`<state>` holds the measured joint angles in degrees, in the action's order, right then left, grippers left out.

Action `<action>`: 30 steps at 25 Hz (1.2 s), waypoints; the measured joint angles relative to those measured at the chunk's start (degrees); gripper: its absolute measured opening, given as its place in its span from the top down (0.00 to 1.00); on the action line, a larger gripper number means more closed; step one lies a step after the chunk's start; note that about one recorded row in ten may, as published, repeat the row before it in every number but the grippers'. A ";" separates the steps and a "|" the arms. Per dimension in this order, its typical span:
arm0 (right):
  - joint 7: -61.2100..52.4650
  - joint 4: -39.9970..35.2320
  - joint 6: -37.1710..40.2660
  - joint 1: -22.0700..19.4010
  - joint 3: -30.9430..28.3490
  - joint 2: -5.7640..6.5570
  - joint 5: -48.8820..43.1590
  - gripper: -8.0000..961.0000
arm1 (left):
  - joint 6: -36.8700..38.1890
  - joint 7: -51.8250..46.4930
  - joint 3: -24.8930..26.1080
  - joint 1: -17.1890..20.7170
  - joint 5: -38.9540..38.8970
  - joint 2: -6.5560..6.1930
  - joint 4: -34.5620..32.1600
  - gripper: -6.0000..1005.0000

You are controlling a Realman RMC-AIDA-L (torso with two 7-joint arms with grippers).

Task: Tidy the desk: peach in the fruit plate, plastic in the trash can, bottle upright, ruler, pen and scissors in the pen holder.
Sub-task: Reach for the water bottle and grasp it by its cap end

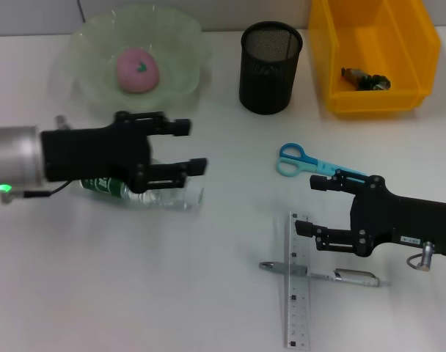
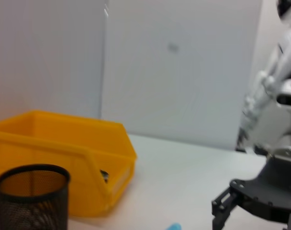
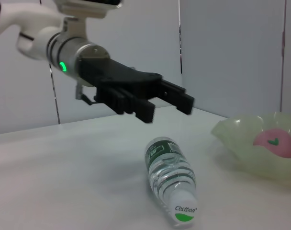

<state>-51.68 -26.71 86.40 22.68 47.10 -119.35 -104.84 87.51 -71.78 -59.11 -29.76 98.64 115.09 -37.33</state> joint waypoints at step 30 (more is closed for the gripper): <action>-2.63 0.09 -2.67 1.58 -0.08 0.17 -0.01 0.18 | -5.67 -17.66 -12.49 -15.20 38.27 3.68 -15.21 0.17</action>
<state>-54.31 -26.62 83.72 24.26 47.02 -119.18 -104.85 81.84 -89.43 -71.59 -44.97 136.91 118.77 -52.54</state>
